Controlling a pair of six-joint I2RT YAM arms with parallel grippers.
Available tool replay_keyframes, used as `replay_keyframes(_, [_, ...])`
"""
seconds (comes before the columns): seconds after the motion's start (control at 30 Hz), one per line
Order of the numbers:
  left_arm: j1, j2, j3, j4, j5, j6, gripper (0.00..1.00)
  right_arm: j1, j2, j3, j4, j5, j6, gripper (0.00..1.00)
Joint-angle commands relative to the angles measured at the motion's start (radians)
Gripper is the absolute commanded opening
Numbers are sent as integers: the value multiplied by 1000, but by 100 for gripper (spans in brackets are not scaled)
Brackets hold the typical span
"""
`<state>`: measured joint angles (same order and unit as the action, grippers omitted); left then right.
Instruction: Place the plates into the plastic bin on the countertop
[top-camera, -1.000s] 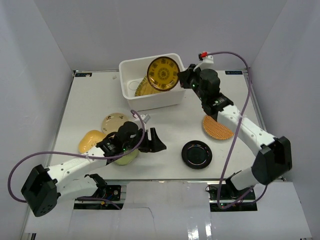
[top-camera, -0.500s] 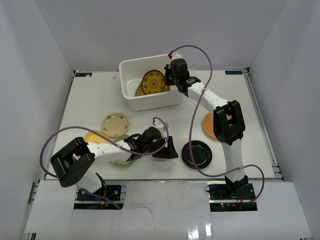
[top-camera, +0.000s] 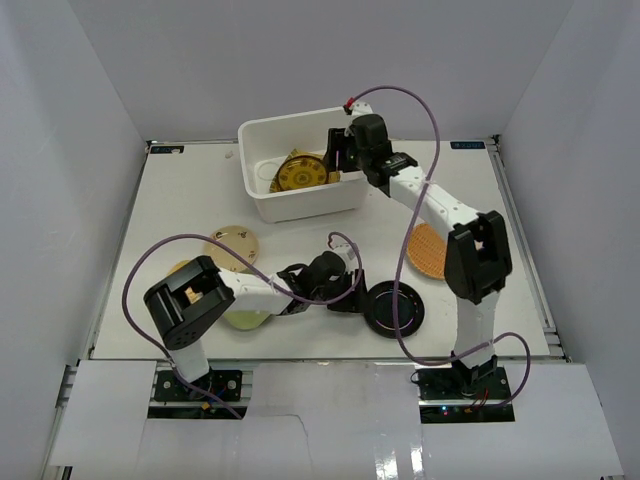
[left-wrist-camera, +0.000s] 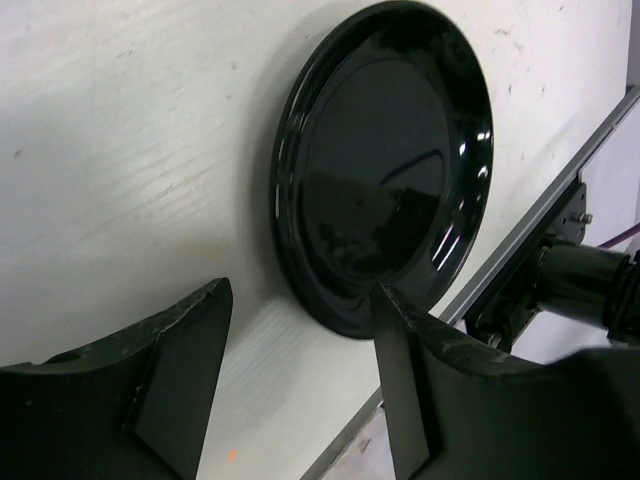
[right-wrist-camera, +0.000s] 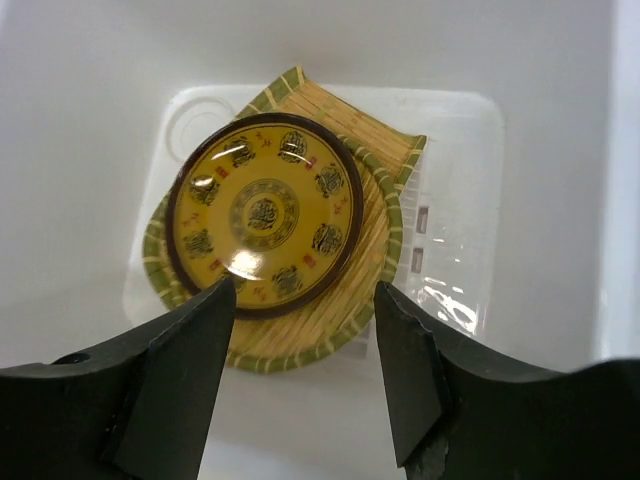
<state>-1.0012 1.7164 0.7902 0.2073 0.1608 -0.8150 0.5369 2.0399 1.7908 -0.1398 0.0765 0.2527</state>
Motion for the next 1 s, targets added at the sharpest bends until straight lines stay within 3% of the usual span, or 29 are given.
replay_keyframes(0.0, [-16, 44, 35, 17, -32, -10, 68, -3, -231, -103, 49, -49, -6, 64])
replay_keyframes(0.13, [-20, 97, 70, 12, -53, -7, 61, -3, -502, -435, 164, -131, 40, 61])
replay_keyframes(0.23, [-20, 109, 80, -6, -98, -1, 50, -5, -670, -632, 198, -150, 66, 59])
replay_keyframes(0.27, [-19, 111, 84, -11, -119, 0, 40, -5, -710, -683, 212, -150, 83, 59])
replay_keyframes(0.37, [-19, 121, 87, -32, -145, 4, 24, -2, -851, -824, 232, -165, 106, 58])
replay_keyframes(0.4, [-20, 121, 93, -49, -179, 5, 9, -2, -910, -850, 227, -168, 111, 58])
replay_keyframes(0.43, [-19, 120, 92, -54, -187, 4, 2, -2, -941, -875, 224, -169, 111, 58])
replay_keyframes(0.57, [-16, 59, 58, -43, -211, 5, 0, -2, -1084, -979, 157, -149, 88, 58])
replay_keyframes(0.7, [15, -104, 46, -59, -211, 10, 0, -3, -1252, -1013, 37, -107, 65, 56])
replay_keyframes(0.8, [71, -205, 44, -65, -185, 14, 0, -3, -1349, -1016, -12, -48, 65, 40])
replay_keyframes(0.83, [90, -268, 47, -69, -178, 17, 0, -2, -1371, -1015, -23, -18, 65, 32])
replay_keyframes(0.87, [136, -291, 67, -81, -162, 20, 0, -2, -1391, -1013, -30, -5, 65, 17])
replay_keyframes(0.93, [226, -342, 125, -120, -115, 39, 0, -2, -1438, -1010, -41, 31, 65, 8])
replay_keyframes(0.97, [255, -348, 150, -137, -109, 46, 0, -3, -1449, -1010, -46, 37, 65, 8])
